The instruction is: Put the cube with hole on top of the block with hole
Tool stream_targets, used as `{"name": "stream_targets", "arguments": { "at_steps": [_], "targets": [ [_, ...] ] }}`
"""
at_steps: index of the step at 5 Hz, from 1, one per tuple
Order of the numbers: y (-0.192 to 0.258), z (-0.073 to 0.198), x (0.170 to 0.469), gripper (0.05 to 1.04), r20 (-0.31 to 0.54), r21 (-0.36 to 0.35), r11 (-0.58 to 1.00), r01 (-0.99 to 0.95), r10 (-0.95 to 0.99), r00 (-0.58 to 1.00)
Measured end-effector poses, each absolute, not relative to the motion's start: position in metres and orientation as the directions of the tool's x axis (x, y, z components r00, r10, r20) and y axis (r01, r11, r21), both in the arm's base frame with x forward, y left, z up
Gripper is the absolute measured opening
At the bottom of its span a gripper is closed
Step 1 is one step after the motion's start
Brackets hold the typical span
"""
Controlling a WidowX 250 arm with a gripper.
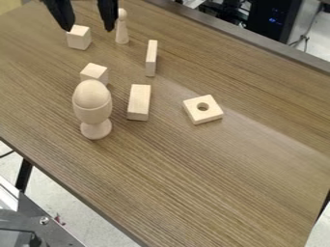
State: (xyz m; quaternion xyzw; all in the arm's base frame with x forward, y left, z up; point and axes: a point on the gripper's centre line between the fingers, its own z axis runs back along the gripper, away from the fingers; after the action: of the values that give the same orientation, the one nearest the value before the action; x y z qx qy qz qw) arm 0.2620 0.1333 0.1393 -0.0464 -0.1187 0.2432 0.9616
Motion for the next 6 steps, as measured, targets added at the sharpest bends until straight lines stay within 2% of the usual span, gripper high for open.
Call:
{"name": "stream_targets", "arguments": {
  "at_steps": [1, 2, 4, 5, 6],
  "targets": [
    [0.131, 0.131, 0.261, 0.996, 0.175, -0.149, 0.876, -0.459, 0.48, 0.859],
    [0.145, 0.121, 0.268, 0.996, 0.149, -0.086, 0.889, -0.45, 0.458, 0.876],
    [0.181, 0.118, 0.285, 0.996, 0.134, 0.09, 0.885, -0.456, 0.443, 0.886],
    [0.189, 0.116, 0.299, 0.996, 0.144, 0.076, 0.9, -0.43, 0.417, 0.898],
    [0.195, 0.106, 0.309, 0.996, 0.139, 0.033, 0.919, -0.393, 0.385, 0.912]
  ]
}}
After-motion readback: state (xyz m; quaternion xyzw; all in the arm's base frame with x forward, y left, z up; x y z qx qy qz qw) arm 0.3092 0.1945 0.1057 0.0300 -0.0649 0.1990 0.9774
